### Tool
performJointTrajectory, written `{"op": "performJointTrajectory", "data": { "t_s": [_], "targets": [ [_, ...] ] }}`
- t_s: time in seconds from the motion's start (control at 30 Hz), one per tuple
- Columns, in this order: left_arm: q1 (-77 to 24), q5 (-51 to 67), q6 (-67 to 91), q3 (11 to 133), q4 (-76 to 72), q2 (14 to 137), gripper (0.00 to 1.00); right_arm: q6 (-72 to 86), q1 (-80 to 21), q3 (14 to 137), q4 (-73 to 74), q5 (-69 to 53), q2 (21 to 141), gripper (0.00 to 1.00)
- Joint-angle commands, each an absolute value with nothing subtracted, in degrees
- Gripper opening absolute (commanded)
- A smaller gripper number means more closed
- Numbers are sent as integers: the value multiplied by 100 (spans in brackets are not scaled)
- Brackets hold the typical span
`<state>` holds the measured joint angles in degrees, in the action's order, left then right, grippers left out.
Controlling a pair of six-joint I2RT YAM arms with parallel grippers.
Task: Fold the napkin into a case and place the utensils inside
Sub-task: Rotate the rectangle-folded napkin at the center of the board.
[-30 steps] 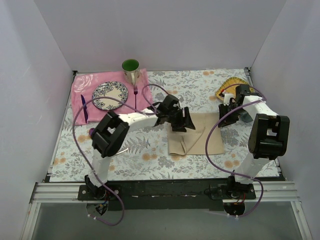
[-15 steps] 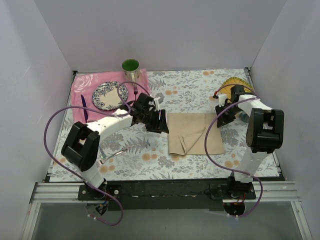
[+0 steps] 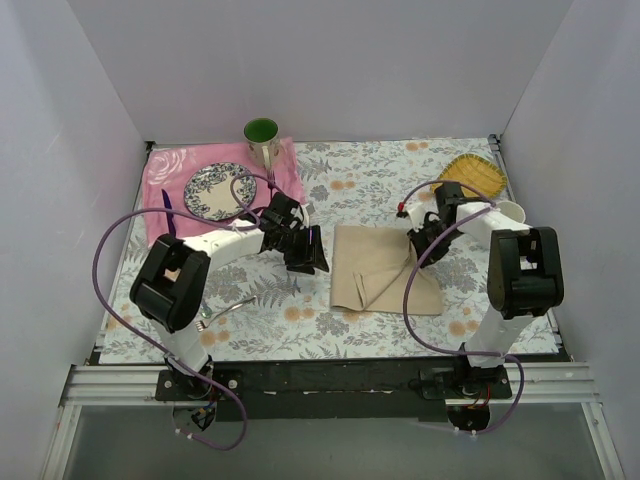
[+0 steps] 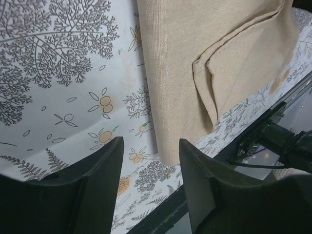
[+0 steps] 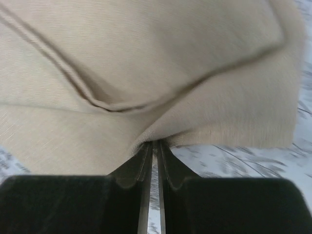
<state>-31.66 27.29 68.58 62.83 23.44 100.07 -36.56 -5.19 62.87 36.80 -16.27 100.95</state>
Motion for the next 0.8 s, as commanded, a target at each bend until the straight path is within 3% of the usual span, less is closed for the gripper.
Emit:
{"op": "performJointTrajectory", "data": {
  "t_s": [0.0,0.13,0.33,0.5,0.77],
  "targets": [
    [-3261,2839,7066,6187,2162,10125,46,-3990,-1010,5888,4517,-2547,10108,16],
    [-3252,2847,7049,6065,2057,10213,38,-4165,-1002,6274,5158,-3408,10028,19],
    [-3252,2681,6961,6108,2030,10397,25,-4087,-633,7109,5563,-3604,10063,20],
    [-3261,2172,6549,6424,2372,10573,0,-4175,-300,7479,5678,-3314,10239,21],
    [-3103,1214,5328,7232,2795,11284,0,-4123,-88,7778,5336,-2989,10441,26]
  ]
}}
